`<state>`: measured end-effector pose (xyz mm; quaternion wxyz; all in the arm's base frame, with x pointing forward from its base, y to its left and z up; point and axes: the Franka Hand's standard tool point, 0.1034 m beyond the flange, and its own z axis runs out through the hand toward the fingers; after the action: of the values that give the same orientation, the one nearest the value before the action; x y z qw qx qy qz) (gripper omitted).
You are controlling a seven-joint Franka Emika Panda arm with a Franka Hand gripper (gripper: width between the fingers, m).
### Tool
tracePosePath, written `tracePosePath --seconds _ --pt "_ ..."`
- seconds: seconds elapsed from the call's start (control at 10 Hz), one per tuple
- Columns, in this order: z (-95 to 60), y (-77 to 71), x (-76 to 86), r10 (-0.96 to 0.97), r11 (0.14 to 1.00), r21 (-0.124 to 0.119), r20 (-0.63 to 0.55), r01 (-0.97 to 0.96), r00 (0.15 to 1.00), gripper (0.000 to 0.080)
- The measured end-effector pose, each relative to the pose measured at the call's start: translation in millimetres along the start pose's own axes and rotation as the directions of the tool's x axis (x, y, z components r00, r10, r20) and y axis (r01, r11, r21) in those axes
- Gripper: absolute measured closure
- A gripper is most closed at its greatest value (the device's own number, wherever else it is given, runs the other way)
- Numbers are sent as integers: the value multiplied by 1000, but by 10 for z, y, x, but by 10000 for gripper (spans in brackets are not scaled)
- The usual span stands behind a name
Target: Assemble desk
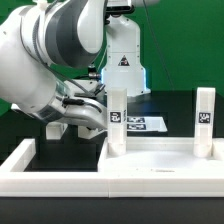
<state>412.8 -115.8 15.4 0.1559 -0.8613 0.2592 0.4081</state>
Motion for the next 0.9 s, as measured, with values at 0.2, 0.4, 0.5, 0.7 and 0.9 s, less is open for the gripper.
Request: tracePosePath --seconds 0.2,0.4,0.5,0.7,0.9 --pt "0 0 0 0 1000 0 0 0 1000 514" --pt "0 0 0 0 1000 0 0 0 1000 514" --pt "0 0 0 0 1000 0 0 0 1000 514" --pt "-166 13 -196 -10 1000 22 42 9 999 514" --pt "-484 22 -478 -19 998 57 34 17 999 514"
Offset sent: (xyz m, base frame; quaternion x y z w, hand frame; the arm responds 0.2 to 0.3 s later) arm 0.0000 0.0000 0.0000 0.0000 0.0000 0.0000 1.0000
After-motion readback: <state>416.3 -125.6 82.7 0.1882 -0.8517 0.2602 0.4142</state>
